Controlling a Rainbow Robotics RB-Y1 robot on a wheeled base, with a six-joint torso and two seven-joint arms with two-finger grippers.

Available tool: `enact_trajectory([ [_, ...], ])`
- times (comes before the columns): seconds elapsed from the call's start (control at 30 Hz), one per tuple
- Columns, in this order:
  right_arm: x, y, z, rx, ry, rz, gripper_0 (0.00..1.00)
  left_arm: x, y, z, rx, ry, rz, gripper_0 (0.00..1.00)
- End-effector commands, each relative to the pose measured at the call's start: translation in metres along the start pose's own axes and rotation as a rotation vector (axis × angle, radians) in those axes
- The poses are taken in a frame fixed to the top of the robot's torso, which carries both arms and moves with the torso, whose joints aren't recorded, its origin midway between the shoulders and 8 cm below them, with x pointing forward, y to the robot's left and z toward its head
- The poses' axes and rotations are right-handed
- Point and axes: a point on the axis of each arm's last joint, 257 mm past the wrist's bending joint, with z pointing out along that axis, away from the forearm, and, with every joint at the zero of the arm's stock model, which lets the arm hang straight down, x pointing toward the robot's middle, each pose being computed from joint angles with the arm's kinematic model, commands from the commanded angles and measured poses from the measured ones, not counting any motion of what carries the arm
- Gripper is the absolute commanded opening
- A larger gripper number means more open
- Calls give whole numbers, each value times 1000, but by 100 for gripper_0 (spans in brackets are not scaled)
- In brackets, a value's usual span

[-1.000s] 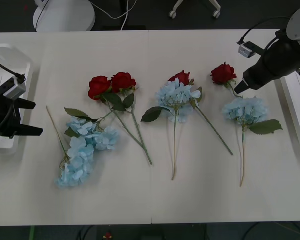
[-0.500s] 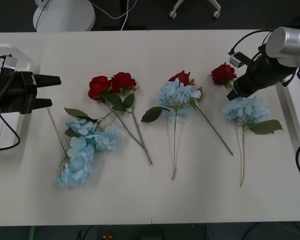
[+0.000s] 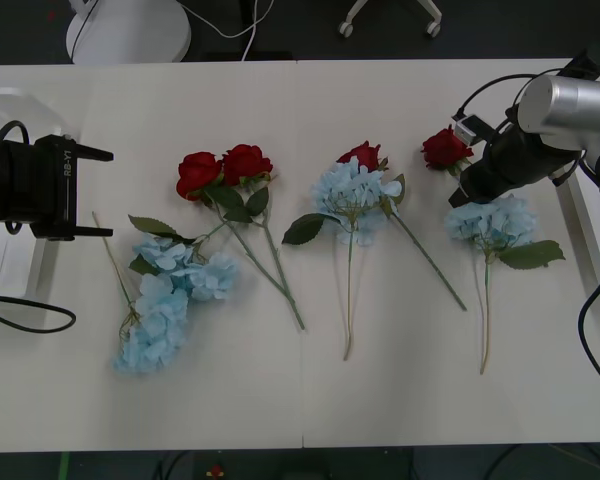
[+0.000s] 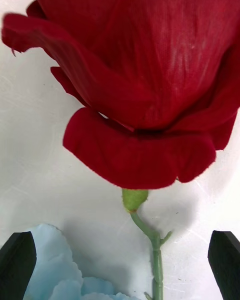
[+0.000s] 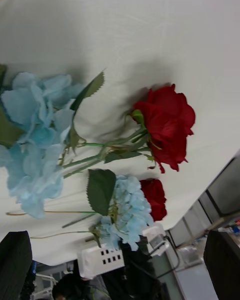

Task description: Put the red flowers into the right box and the blue flowers into the left box

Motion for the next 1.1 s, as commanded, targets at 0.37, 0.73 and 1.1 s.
enact_trajectory([
  [0.37,-26,8,-2,35,-13,3,100,-20,53,-16,-180,-371,-338,100],
  [0.73,-17,13,6,37,16,22,100,-95,84,-5,-159,-628,-636,100],
  [1.1,-13,15,9,43,32,30,40,-115,94,8,-70,-759,-804,100],
])
